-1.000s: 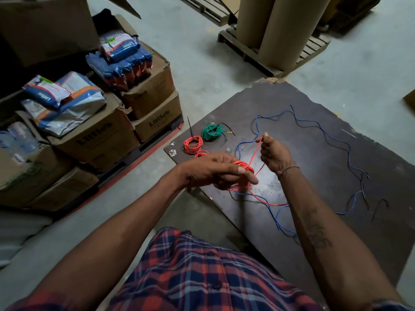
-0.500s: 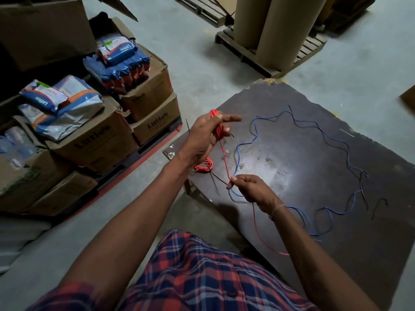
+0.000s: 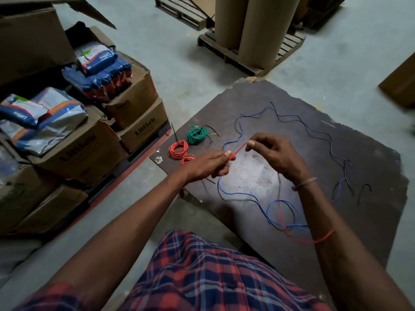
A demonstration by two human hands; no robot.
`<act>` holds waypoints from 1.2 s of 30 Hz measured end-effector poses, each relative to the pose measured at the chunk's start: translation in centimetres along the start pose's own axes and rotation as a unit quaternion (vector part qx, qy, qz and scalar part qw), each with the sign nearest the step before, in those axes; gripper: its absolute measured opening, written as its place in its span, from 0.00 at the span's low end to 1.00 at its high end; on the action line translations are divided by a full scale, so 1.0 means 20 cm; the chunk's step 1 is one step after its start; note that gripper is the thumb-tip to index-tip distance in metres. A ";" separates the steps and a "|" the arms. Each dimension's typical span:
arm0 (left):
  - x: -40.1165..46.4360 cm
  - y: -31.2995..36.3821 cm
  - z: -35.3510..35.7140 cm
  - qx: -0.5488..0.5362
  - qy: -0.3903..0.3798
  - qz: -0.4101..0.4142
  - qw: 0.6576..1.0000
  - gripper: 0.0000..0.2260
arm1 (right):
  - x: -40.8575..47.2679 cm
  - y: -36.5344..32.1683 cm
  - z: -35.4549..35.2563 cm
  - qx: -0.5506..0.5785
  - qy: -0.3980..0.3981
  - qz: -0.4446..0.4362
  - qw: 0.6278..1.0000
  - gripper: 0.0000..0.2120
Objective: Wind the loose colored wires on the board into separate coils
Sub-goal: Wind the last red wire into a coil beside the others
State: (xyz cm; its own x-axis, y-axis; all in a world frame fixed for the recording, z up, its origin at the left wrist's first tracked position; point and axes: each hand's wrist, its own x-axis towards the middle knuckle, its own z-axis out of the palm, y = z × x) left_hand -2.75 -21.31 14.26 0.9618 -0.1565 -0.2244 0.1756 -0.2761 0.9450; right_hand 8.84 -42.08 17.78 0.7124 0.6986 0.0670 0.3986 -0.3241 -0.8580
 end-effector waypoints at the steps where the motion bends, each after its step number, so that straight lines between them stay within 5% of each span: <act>1: 0.00 0.01 0.02 -0.042 -0.012 0.000 0.999 0.23 | 0.02 0.02 0.00 -0.009 0.015 0.001 1.000 0.12; 6: 0.04 0.12 0.08 -0.237 -0.046 0.045 0.969 0.18 | 0.05 0.15 0.11 0.081 0.047 0.058 0.994 0.09; 11: 0.14 0.22 0.00 -0.364 0.124 0.081 0.920 0.20 | -0.10 0.20 0.34 0.153 -0.031 0.161 0.975 0.13; 15: 0.19 0.17 -0.08 -0.212 0.197 0.059 0.955 0.19 | -0.19 0.11 0.38 0.187 -0.121 0.220 0.950 0.13; 20: 0.20 0.05 -0.07 0.087 0.165 -0.003 0.983 0.16 | -0.18 -0.08 0.16 0.171 -0.225 0.201 0.938 0.20; 23: 0.17 0.07 -0.04 0.169 0.119 0.006 0.978 0.18 | -0.12 -0.14 -0.01 0.295 -0.167 0.158 0.927 0.17; 26: 0.14 0.11 0.03 0.083 0.072 0.028 0.994 0.25 | -0.04 -0.09 -0.11 0.450 -0.102 0.163 0.872 0.08; 31: 0.11 0.16 0.15 -0.093 0.013 0.018 0.995 0.29 | 0.09 0.06 -0.15 0.728 -0.041 0.101 0.677 0.18; 36: 0.06 0.18 0.18 -0.211 -0.004 0.028 0.977 0.24 | 0.18 0.13 -0.17 0.705 0.076 0.142 0.691 0.11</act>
State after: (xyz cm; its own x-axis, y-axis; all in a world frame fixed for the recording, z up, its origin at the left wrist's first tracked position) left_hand -1.65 -25.93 16.44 0.9711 -0.1676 -0.1698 0.1951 0.1486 0.9695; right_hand 14.47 -42.66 17.54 0.7415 0.6248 -0.2447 -0.6519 0.5842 -0.4835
